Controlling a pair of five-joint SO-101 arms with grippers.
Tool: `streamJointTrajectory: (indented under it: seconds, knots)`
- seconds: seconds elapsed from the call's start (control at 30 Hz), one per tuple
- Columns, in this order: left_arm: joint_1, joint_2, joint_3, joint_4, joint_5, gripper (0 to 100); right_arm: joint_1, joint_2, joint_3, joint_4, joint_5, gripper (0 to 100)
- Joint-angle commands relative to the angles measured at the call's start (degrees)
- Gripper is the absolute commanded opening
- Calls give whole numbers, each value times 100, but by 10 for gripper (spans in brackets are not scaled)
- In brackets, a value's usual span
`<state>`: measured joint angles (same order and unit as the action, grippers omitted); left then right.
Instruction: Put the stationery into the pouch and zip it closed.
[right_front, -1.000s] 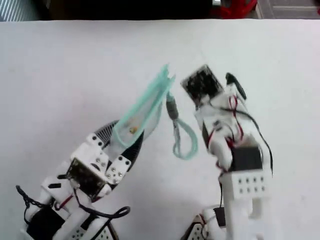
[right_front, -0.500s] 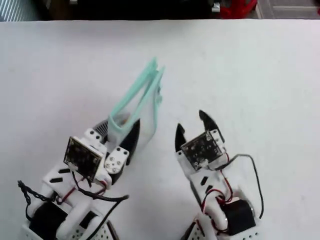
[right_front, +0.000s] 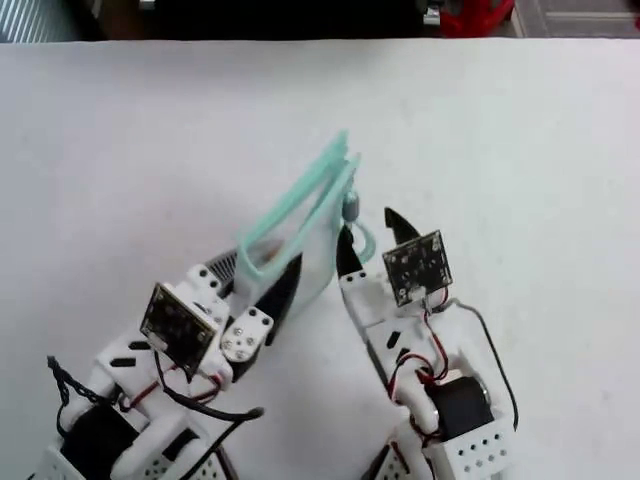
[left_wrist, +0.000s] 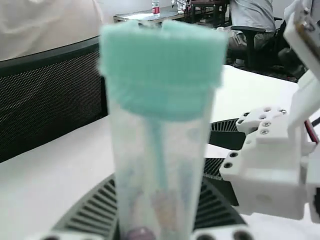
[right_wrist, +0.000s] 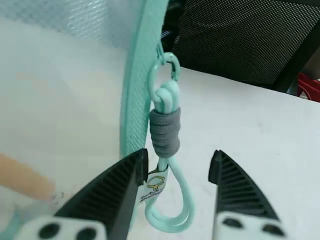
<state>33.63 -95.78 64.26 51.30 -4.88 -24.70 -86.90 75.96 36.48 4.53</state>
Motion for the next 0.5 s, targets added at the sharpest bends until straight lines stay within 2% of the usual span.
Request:
streamJointTrajectory:
  seconds: [0.0, 0.17, 0.33, 0.47]
  knots:
    - [136, 31, -387, -88, 53, 23, -57, -198, -97, 57, -141, 193]
    - [215, 22, -413, 123, 70, 23, -22, -418, 158, -233, -88, 193]
    - [910, -163, -431, 440, 53, 23, 4, -409, 457, -725, -53, 193]
    - [1138, -760, -422, 642, 44, 23, 31, -409, 492, -734, 158, 181]
